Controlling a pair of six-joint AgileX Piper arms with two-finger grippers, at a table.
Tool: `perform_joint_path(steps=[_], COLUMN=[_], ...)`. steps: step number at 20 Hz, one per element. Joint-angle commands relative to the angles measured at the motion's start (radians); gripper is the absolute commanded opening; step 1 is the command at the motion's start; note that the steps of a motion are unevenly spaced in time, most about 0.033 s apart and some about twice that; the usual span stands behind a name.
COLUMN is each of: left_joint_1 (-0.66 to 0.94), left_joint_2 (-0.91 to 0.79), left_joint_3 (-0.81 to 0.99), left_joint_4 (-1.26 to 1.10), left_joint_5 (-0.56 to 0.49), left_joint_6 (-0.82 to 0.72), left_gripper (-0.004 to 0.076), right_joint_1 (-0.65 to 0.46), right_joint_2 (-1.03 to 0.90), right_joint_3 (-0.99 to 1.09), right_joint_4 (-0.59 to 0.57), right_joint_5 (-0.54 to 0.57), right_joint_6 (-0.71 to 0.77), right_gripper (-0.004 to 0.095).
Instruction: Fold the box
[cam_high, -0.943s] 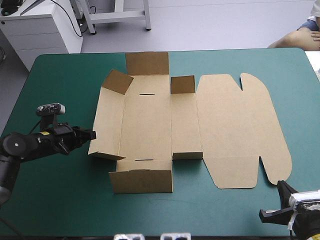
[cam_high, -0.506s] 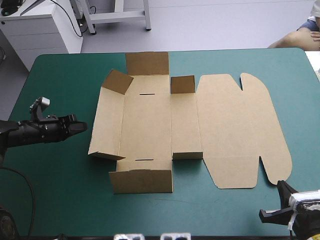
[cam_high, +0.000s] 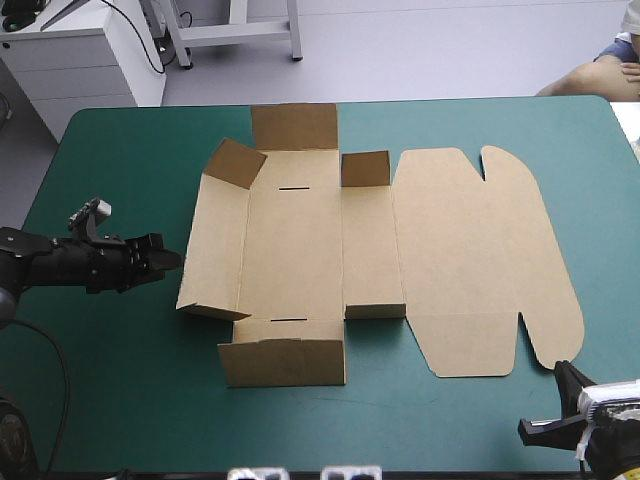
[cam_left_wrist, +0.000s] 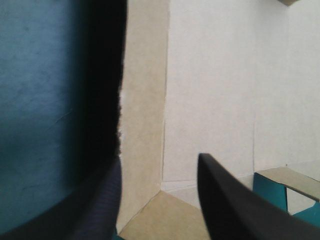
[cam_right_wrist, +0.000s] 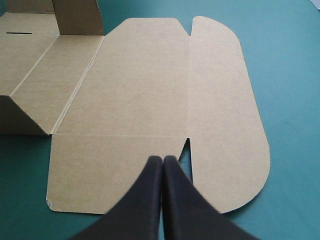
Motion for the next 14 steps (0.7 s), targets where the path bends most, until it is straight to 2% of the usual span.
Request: perform_joint_path(steps=[1,8,14], left_joint_1=[-0.027,-0.131,-0.146], left_joint_2=[-0.010,0.105,0.202], left_joint_3=[-0.029,-0.029,-0.029], left_joint_4=[-0.011,0.062,-0.089], left_joint_5=[-0.005,-0.027,-0.012], left_joint_6=[-0.070,-0.070,-0.021], left_gripper=[0.0524,0.0536,0.0514], right_joint_1=[-0.006,-0.006,-0.006], right_joint_2=[0.026,0.026,0.026], right_joint_3=[-0.030,-0.030,-0.030], right_joint_4=[0.000,0.000,0.000], right_joint_5=[-0.073,-0.073,-0.073], right_joint_6=[-0.001,-0.001,-0.001], right_gripper=[-0.0020,-0.0020,-0.0020])
